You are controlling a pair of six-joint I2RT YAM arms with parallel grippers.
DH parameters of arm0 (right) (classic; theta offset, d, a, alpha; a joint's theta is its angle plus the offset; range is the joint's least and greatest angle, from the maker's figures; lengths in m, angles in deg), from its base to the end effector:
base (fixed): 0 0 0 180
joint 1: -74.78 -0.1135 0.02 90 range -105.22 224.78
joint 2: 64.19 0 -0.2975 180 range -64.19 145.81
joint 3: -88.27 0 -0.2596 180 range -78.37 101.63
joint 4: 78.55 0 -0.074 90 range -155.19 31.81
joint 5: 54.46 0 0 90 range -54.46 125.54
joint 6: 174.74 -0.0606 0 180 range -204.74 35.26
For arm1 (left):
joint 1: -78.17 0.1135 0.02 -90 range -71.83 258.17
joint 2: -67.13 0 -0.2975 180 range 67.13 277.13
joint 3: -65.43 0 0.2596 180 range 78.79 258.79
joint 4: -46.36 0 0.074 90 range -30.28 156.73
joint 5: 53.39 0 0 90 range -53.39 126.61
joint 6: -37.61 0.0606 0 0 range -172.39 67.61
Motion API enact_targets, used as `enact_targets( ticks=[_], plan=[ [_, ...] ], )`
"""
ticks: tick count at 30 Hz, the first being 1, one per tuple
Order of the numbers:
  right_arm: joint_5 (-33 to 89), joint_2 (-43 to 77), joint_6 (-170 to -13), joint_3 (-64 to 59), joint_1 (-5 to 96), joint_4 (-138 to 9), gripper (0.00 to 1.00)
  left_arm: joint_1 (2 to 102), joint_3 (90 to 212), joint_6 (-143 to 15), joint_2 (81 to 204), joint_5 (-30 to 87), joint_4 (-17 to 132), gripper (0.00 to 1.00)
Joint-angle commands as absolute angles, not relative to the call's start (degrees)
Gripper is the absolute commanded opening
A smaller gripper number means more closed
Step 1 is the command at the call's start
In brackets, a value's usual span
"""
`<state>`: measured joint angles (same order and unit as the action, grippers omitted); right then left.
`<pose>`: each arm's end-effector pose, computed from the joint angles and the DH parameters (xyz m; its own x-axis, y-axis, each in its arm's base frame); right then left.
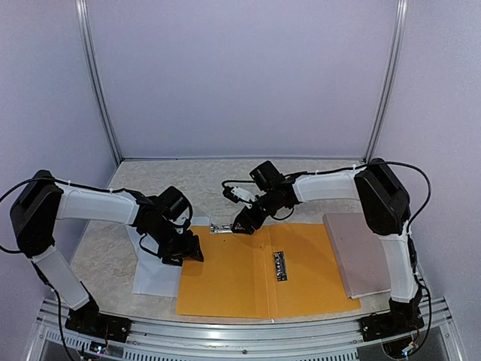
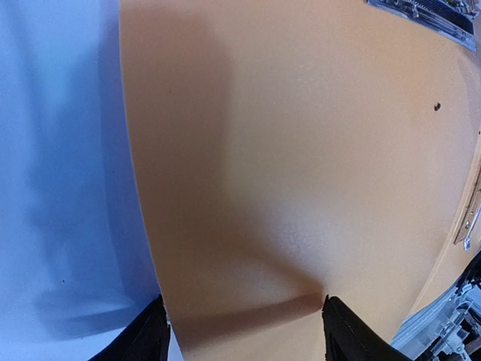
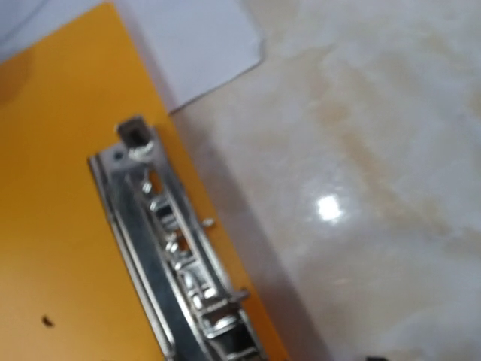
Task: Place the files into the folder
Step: Open the spring clip on the folder at the center of the board.
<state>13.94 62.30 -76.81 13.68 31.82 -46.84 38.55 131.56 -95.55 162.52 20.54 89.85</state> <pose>0.3639 0.3693 0.1555 -0.4674 -0.6105 -0.6394 -0.8693 0.4488 0.2069 0.2309 -0.2129 0.1565 -0.9990 -0.0263 -0.0355 -0.0101 0.9183 -0.3957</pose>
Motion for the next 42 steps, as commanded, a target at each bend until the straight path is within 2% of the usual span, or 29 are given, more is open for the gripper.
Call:
enact_targets(
  ticks=[1,20,28,34,42],
  plan=[
    [10.98,64.84,-70.45,14.56,31.53,-45.45,0.69,38.27,132.8,-94.22,164.04,22.19,91.75,0.68],
    [9.81,68.1,-66.36,12.73,31.54,-47.45,0.37,39.76,136.11,-92.13,163.95,22.7,92.28,0.69],
    [12.1,68.32,-65.83,10.4,31.74,-48.71,0.27,45.35,136.21,-91.47,161.73,18.3,82.48,0.67],
    [10.94,68.7,-66.1,9.73,31.76,-49.66,0.22,47.14,139.47,-90.69,164.92,16.1,75.07,0.52],
    [10.76,68.37,-66.02,8.72,31.96,-49.91,0.2,47.65,148.28,-88.72,175.68,15.91,75.08,0.37]
  ],
)
